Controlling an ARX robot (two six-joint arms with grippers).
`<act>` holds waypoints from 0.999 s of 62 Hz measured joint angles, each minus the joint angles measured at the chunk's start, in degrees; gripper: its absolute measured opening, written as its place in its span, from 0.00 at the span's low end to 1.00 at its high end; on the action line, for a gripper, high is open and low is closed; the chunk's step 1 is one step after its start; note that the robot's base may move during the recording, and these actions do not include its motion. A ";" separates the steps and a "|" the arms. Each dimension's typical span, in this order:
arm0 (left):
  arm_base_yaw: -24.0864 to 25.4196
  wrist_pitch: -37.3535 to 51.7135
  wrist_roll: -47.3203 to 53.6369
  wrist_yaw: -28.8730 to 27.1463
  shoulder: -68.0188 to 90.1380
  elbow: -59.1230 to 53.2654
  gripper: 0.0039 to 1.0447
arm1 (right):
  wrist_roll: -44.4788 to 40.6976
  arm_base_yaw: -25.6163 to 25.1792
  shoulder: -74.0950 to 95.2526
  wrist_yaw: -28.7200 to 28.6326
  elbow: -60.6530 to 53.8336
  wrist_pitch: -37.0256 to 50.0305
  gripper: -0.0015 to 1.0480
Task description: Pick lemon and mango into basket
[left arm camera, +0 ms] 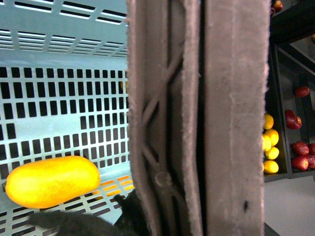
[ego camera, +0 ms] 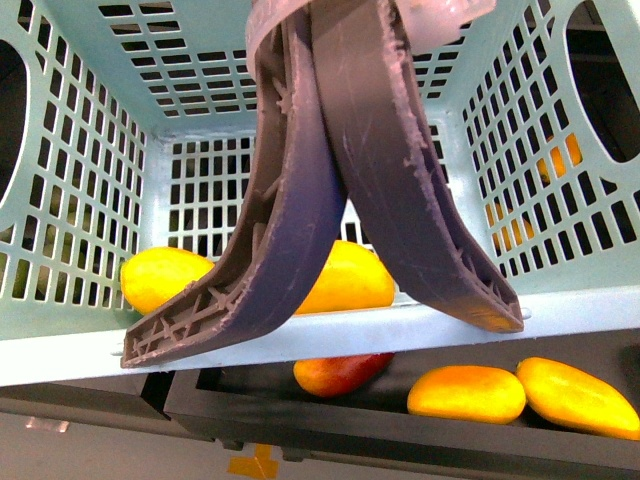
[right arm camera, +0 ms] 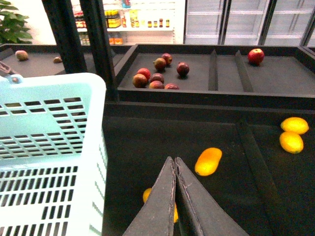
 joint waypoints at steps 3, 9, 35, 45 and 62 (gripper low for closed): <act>0.00 0.00 0.00 -0.09 0.00 0.00 0.13 | -0.02 -0.02 -1.49 -0.33 -1.20 0.00 0.02; 0.00 0.00 -0.02 0.09 0.00 0.00 0.13 | -0.02 -0.04 -4.24 -0.31 -3.30 -0.59 0.02; 0.00 0.00 0.00 -0.02 0.00 0.00 0.13 | -0.02 -0.07 -12.87 -0.31 -7.48 -4.92 0.02; 0.00 0.00 -0.02 0.00 0.00 0.00 0.13 | -0.02 -0.07 -17.05 -0.28 -8.83 -7.91 0.02; 0.00 0.00 -0.02 0.02 0.00 0.00 0.13 | -0.04 -0.07 -21.59 -0.28 -9.66 -9.84 0.02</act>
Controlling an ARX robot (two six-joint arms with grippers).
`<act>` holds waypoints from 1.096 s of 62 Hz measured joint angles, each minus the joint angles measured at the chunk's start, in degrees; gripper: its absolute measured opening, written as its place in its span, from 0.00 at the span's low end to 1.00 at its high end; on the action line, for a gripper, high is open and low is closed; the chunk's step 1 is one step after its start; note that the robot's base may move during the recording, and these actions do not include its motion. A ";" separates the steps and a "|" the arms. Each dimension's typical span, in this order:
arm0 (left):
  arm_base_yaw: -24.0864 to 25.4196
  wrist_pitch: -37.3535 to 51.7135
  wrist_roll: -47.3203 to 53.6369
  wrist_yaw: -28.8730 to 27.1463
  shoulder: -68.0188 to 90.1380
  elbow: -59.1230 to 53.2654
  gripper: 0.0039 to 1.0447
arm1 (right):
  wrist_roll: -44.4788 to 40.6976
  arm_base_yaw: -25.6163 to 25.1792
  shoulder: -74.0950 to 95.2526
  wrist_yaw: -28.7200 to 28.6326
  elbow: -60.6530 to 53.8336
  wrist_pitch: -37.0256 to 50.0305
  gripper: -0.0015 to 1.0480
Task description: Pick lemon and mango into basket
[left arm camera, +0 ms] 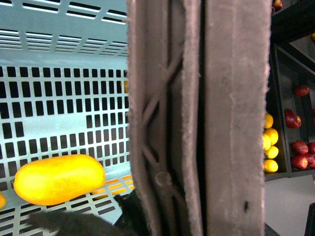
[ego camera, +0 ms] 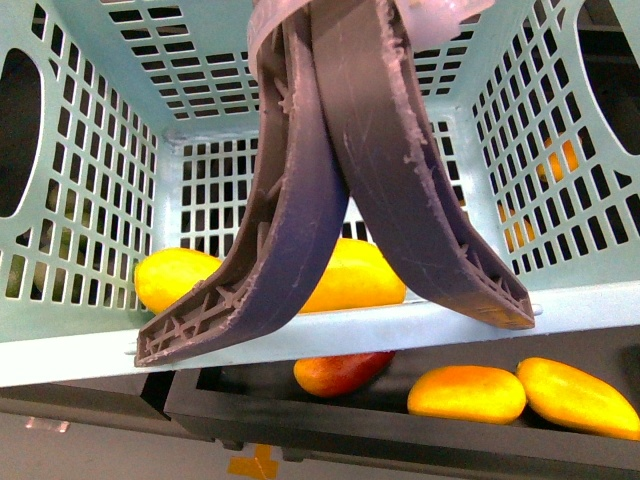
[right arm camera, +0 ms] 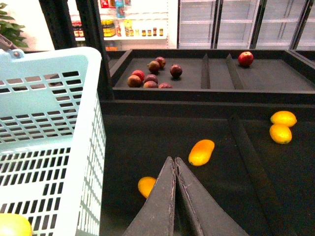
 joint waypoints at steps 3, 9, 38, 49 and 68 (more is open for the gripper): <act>0.00 0.00 0.02 -0.02 0.00 0.00 0.13 | 0.00 0.00 -0.85 0.00 0.00 -0.87 0.02; 0.00 0.00 0.02 -0.04 0.00 0.00 0.13 | 0.00 0.00 -2.14 0.00 0.00 -2.14 0.02; 0.00 0.00 0.07 0.00 0.00 0.00 0.13 | 0.00 0.00 -14.27 -0.02 0.02 -14.69 0.02; 0.00 0.00 0.09 -0.02 0.02 0.00 0.13 | -0.04 0.00 -14.43 -0.02 0.02 -14.80 0.13; 0.00 0.00 0.00 0.00 0.02 0.00 0.13 | -0.04 0.00 -14.45 -0.02 0.02 -14.80 0.67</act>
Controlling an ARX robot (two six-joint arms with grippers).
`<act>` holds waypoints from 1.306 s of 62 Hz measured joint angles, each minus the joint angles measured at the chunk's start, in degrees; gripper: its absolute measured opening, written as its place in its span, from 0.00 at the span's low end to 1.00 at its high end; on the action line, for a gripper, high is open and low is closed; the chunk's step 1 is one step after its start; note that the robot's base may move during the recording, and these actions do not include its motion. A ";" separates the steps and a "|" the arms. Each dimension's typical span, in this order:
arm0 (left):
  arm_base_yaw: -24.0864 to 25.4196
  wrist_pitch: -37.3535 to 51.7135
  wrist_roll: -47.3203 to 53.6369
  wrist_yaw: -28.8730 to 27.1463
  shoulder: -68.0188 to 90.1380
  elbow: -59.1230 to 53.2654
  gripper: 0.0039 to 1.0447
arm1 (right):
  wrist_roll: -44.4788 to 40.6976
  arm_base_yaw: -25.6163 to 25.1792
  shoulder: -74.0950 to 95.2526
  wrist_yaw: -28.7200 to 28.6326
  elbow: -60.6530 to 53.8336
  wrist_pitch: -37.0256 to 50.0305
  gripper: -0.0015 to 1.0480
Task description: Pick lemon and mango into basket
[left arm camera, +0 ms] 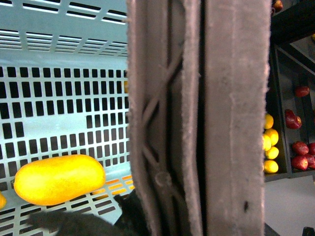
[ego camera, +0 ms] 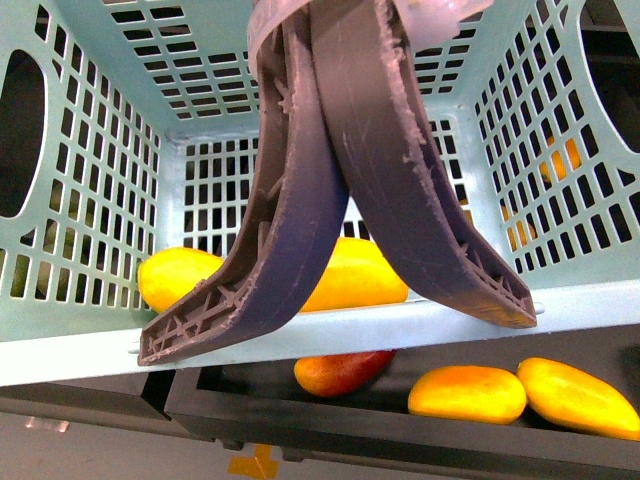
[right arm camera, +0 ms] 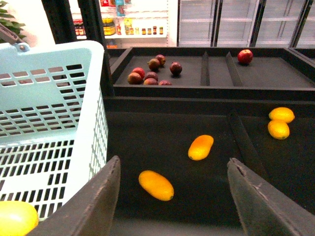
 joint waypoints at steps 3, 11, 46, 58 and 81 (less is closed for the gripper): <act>0.00 0.00 0.02 -0.02 0.00 0.00 0.13 | 0.00 0.00 0.00 0.00 0.00 0.00 0.79; -0.42 0.00 0.04 0.22 0.00 0.00 0.13 | 0.02 0.00 -0.02 0.26 0.00 -0.04 0.92; -0.04 0.00 -0.31 -0.50 0.04 0.04 0.13 | 0.02 0.00 -0.20 0.07 0.00 -0.13 0.92; 0.00 0.00 -0.17 0.13 0.04 0.04 0.13 | 0.00 0.00 -0.17 0.13 0.00 -0.15 0.92; -0.09 0.00 -0.17 0.20 0.04 0.04 0.13 | 0.00 0.02 -0.17 0.02 0.00 -0.17 0.92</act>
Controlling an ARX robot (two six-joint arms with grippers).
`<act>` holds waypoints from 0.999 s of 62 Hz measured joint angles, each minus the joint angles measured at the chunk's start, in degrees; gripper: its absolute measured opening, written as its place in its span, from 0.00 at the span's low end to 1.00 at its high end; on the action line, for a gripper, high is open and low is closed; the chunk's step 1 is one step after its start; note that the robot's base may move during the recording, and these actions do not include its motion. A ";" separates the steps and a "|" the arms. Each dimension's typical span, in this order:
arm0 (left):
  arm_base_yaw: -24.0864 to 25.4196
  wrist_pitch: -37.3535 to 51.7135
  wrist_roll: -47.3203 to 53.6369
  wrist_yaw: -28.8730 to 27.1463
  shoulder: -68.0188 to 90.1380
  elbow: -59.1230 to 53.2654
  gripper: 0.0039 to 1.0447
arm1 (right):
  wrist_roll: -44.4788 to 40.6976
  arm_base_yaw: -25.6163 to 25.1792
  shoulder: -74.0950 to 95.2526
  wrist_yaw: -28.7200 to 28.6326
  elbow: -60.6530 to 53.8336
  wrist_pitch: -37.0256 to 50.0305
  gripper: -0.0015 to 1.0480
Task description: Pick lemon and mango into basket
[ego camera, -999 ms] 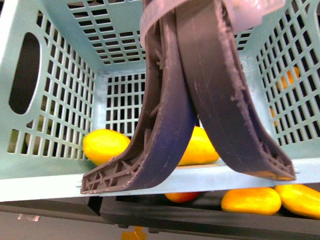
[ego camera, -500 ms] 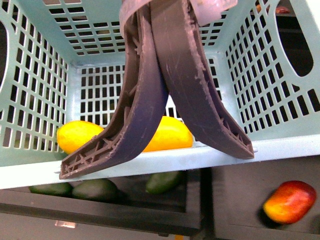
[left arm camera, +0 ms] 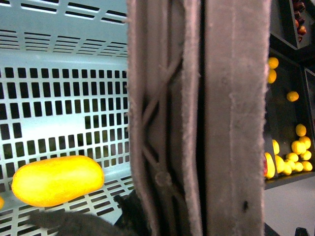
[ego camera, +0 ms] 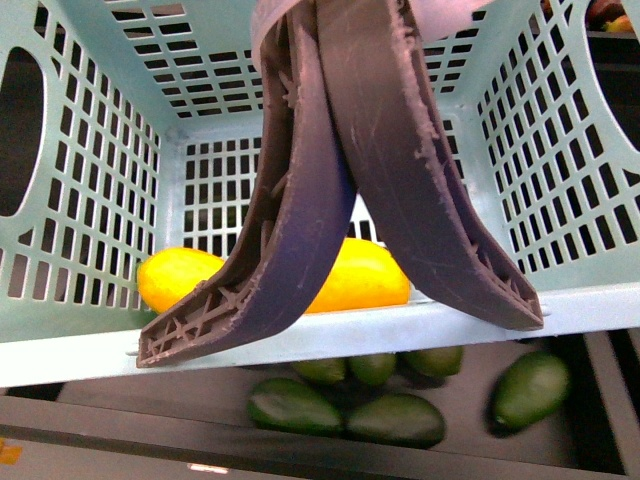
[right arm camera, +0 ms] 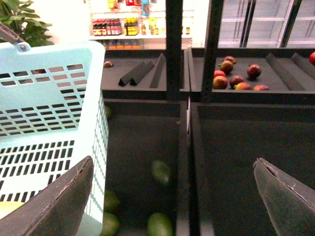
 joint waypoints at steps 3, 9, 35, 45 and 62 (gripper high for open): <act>0.04 0.00 0.04 -0.37 0.02 0.00 0.13 | 0.00 -0.02 -0.02 -0.02 -0.02 0.00 0.92; 0.09 0.00 0.22 -0.44 0.02 0.00 0.13 | 0.00 -0.02 0.02 -0.07 -0.02 0.02 0.92; 0.85 0.00 0.15 -1.25 0.00 0.00 0.13 | 0.00 -0.15 0.02 -0.39 -0.04 0.02 0.92; 0.74 0.00 0.87 -1.40 0.00 0.00 0.13 | 0.00 -0.15 0.02 -0.35 -0.04 0.02 0.92; -0.28 20.11 -21.24 -24.68 3.69 -2.91 0.13 | 0.00 -0.15 0.02 -0.11 -0.04 0.02 0.92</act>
